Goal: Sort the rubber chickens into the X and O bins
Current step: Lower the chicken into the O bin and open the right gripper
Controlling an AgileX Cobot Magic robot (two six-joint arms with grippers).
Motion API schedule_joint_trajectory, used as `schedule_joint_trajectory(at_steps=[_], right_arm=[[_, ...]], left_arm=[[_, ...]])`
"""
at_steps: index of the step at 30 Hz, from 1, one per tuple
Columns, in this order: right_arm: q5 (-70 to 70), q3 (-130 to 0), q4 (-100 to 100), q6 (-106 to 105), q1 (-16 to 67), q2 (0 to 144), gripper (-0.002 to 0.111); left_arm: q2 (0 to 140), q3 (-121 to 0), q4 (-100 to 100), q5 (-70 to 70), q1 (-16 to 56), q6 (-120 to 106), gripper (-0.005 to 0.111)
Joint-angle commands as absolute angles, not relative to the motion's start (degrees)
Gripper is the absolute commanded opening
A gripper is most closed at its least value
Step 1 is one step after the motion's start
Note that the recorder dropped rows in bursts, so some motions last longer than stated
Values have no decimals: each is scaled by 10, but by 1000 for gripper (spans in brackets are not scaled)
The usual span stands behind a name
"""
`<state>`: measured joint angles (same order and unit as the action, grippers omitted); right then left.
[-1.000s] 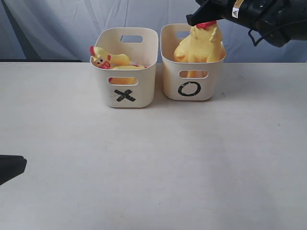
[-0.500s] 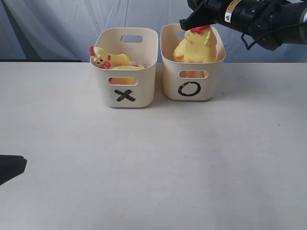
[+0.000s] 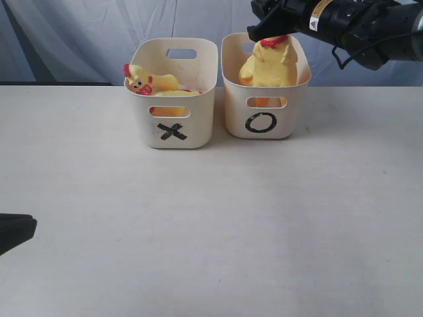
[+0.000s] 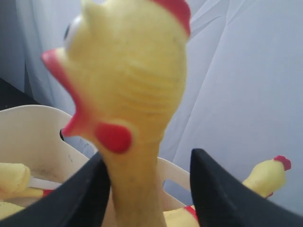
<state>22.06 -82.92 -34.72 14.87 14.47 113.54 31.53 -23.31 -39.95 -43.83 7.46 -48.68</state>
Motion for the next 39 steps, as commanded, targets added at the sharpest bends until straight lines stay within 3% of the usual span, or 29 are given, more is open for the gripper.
schedule_joint_trajectory(at_steps=[1, 39], right_arm=[[227, -831, -334, 151, 145, 1134, 50], [151, -831, -331, 166, 161, 1095, 50]], left_arm=[[312, -231, -404, -439, 75, -484, 0], [312, -231, -404, -439, 75, -484, 0]])
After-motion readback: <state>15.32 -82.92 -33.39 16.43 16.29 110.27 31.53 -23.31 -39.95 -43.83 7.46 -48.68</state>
